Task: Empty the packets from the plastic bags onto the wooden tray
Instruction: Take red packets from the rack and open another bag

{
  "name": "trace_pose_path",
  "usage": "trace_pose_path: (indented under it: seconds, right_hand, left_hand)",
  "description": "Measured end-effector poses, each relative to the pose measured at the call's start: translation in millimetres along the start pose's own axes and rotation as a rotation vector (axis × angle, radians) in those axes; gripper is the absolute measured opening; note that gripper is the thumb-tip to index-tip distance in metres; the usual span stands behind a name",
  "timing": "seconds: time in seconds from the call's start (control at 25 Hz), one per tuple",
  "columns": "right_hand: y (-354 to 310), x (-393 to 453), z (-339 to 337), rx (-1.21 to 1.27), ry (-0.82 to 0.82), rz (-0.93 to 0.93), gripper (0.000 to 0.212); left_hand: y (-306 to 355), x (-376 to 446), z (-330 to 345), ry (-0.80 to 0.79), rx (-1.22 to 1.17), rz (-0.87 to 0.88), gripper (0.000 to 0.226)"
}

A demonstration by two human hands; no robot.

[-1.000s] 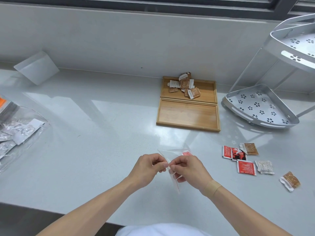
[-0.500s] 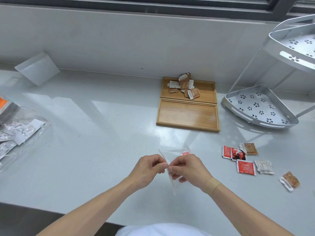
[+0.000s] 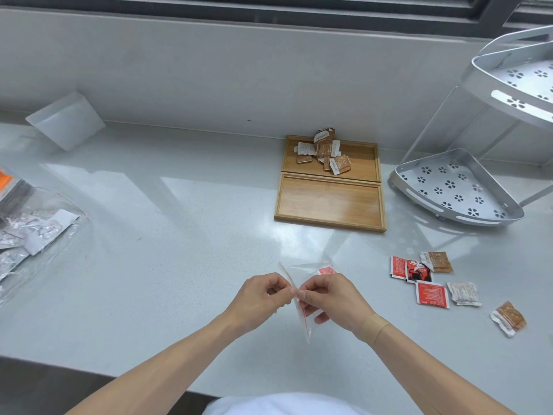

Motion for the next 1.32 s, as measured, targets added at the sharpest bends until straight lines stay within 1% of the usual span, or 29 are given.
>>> trace_pose_path:
  seconds: [0.08, 0.12, 0.24, 0.32, 0.56, 0.64, 0.76, 0.84, 0.96, 1.04, 1.16, 1.24, 1.32]
  right_hand:
    - [-3, 1, 1, -0.050, 0.002, -0.027, 0.009]
    - [-4, 1, 2, -0.068, -0.004, -0.036, 0.008]
    - [-4, 1, 2, -0.100, -0.012, -0.036, 0.009]
    - [-5, 0, 1, -0.159, -0.012, -0.050, 0.011]
    - [-11, -5, -1, -0.318, 0.032, -0.114, 0.009]
    - [-17, -6, -2, -0.441, 0.063, -0.163, 0.008]
    - [-24, -5, 0, -0.554, 0.115, -0.210, 0.006]
    - [-28, -5, -6, -0.668, 0.179, -0.233, 0.004]
    - [-30, -8, -36, -0.755, 0.281, -0.213, 0.003]
    - [-31, -13, -60, -0.794, 0.323, -0.187, 0.003]
    - [-37, -18, -75, -0.880, 0.332, -0.213, 0.004]
    - [-42, -19, -73, -1.019, 0.302, -0.227, 0.004]
    - [-46, -21, -73, -1.089, 0.306, -0.209, 0.005]
  left_hand:
    - [-2, 1, 1, 0.015, 0.046, -0.041, 0.049]
    - [-3, 2, 2, 0.008, 0.062, -0.057, 0.051]
    - [-3, 4, 7, -0.094, 0.032, -0.071, 0.031]
    - [-3, 3, 10, -0.152, 0.032, -0.085, 0.022]
    - [0, -1, 12, -0.173, 0.112, -0.105, 0.020]
    - [2, -1, 12, -0.140, 0.150, -0.103, 0.019]
    - [7, 0, 11, -0.058, 0.203, -0.102, 0.019]
    - [8, 0, 7, 0.006, 0.227, -0.109, 0.021]
    - [1, 1, -12, 0.092, 0.246, -0.143, 0.021]
    - [-2, 0, -25, 0.122, 0.254, -0.157, 0.021]
    - [3, -2, -30, 0.122, 0.295, -0.128, 0.017]
    - [13, -2, -29, 0.146, 0.384, -0.088, 0.017]
    - [24, -1, -30, 0.188, 0.463, -0.056, 0.019]
Point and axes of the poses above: each hand's wrist, its own x-axis towards the middle knuckle, its own z-axis out of the palm, y = z × x, the point moved 9 cm from there along x, towards the middle knuckle, and after that the axes turned 10 degrees about -z, right-handed, at the moved point
